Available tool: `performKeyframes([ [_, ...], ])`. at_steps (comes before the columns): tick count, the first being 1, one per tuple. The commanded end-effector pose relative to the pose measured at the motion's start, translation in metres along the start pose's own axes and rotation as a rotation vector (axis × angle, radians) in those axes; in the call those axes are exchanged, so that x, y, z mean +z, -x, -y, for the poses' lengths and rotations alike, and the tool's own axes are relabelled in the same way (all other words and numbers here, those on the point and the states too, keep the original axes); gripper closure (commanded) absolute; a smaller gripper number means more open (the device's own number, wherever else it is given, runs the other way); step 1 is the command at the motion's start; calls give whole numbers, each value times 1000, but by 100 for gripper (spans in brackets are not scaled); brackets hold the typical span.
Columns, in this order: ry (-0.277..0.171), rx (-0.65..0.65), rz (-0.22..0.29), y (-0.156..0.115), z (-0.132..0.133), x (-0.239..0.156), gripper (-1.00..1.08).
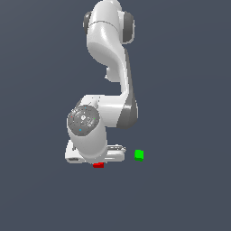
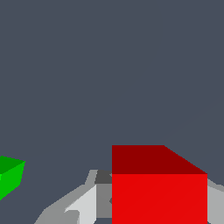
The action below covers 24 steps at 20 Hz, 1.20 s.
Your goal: Stack the red cube on top of the green cube.
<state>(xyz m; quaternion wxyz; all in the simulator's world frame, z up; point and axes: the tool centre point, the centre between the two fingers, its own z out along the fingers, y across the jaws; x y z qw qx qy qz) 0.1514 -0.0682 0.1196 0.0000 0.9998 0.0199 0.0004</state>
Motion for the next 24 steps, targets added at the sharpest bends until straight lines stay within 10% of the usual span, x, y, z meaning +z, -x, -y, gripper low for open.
performKeyframes([
  [1,0,0,0,0,0,0,108],
  [12,0,0,0,9,29,9,108],
  [24,0,0,0,38,129,41,108],
])
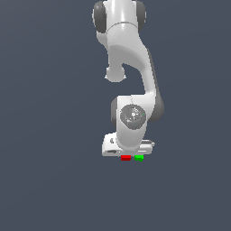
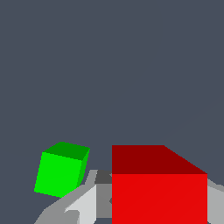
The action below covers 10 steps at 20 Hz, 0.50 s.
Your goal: Stack the red cube on top of the green cube.
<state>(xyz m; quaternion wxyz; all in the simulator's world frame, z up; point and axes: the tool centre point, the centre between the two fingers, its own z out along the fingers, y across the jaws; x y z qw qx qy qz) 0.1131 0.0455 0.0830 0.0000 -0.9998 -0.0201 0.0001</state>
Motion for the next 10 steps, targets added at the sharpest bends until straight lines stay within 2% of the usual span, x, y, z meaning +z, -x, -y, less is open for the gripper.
performKeyframes([
  [1,0,0,0,6,22,7,108],
  [6,0,0,0,15,57,18,108],
  [10,0,0,0,18,71,22,108],
])
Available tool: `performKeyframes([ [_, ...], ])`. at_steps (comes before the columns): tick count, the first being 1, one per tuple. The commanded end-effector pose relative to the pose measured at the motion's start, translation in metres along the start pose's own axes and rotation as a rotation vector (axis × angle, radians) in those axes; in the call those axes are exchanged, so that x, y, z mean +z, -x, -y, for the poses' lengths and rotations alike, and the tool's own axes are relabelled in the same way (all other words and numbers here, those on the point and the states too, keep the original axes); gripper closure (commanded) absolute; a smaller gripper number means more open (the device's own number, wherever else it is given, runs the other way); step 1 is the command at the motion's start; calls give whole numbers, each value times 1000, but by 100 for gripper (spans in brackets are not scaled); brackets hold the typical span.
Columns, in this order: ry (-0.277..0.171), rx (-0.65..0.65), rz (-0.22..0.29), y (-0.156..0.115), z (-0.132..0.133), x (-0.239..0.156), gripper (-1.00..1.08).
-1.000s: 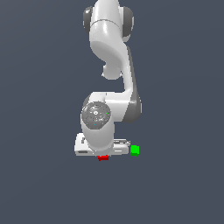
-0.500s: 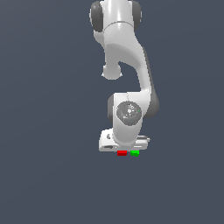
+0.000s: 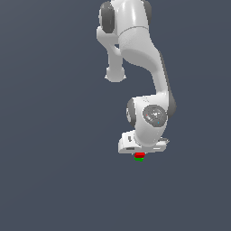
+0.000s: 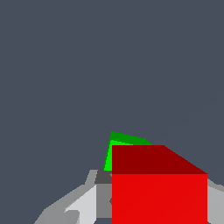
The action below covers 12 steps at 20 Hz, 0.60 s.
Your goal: Stack the red cube on top of the green cube.
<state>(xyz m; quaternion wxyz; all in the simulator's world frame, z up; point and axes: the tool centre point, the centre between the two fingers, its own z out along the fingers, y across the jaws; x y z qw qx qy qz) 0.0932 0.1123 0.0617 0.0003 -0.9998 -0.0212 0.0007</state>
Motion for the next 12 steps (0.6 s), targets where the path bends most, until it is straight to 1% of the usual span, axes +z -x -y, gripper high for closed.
performKeyframes([
  [1,0,2,-2,1,5,1,108],
  [2,0,2,-2,1,6,1,108],
  [3,0,2,-2,1,6,1,-92],
  [12,0,2,-2,1,6,1,-92],
])
